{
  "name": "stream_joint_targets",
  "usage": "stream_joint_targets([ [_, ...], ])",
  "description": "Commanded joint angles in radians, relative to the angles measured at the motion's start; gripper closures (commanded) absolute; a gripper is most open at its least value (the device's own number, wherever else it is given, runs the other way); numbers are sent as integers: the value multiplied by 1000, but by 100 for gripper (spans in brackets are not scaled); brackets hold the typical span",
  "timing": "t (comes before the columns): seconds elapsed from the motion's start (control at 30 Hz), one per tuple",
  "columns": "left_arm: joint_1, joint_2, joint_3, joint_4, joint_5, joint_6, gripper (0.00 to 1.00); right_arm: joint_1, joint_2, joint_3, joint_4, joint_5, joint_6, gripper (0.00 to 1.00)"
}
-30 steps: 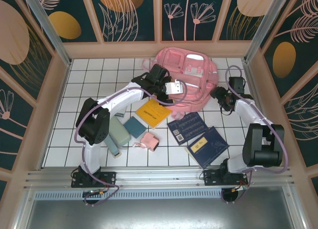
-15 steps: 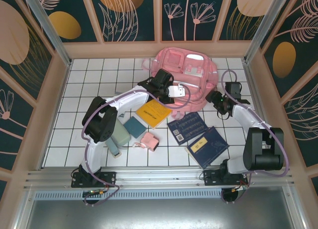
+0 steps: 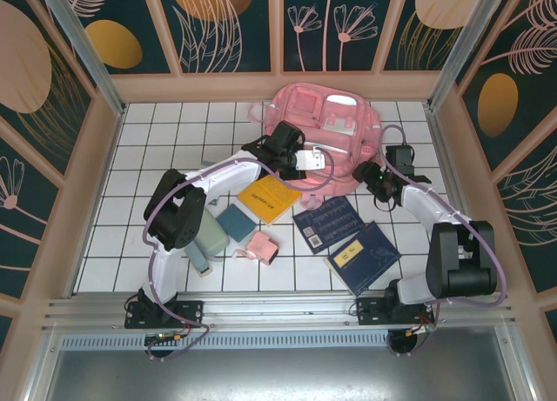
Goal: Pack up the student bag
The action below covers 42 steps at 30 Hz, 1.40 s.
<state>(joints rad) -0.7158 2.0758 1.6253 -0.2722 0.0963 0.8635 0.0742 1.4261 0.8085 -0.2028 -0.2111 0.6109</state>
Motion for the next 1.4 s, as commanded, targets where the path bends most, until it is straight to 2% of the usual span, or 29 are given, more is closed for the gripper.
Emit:
stream_joint_targets([
  [0.0, -3, -27, 21, 39, 5, 4, 50, 10, 16, -10, 27, -7, 13, 33],
  [0.17, -6, 3, 42, 16, 29, 5, 67, 27, 8, -14, 20, 10, 15, 33],
  [0.37, -27, 47, 73, -50, 87, -5, 100, 27, 11, -30, 1, 51, 31, 33],
  [0.5, -27, 42, 75, -43, 113, -52, 100, 2, 23, -40, -26, 105, 82, 32],
  [0.77, -27, -95, 31, 106, 162, -232, 100, -103, 88, -35, 24, 8, 186, 29],
  [0.97, -29, -223, -27, 251, 106, -407, 100, -150, 202, 52, 34, -9, 256, 25],
  [1.1, -29, -277, -20, 275, 93, -559, 100, -155, 353, 202, 7, -83, 240, 27],
  [1.2, -30, -292, 12, 228, 79, -640, 100, -144, 477, 378, -7, -200, 192, 28],
  [1.37, -28, -351, 0, 232, 68, -738, 100, -88, 631, 679, -76, -313, 144, 30],
])
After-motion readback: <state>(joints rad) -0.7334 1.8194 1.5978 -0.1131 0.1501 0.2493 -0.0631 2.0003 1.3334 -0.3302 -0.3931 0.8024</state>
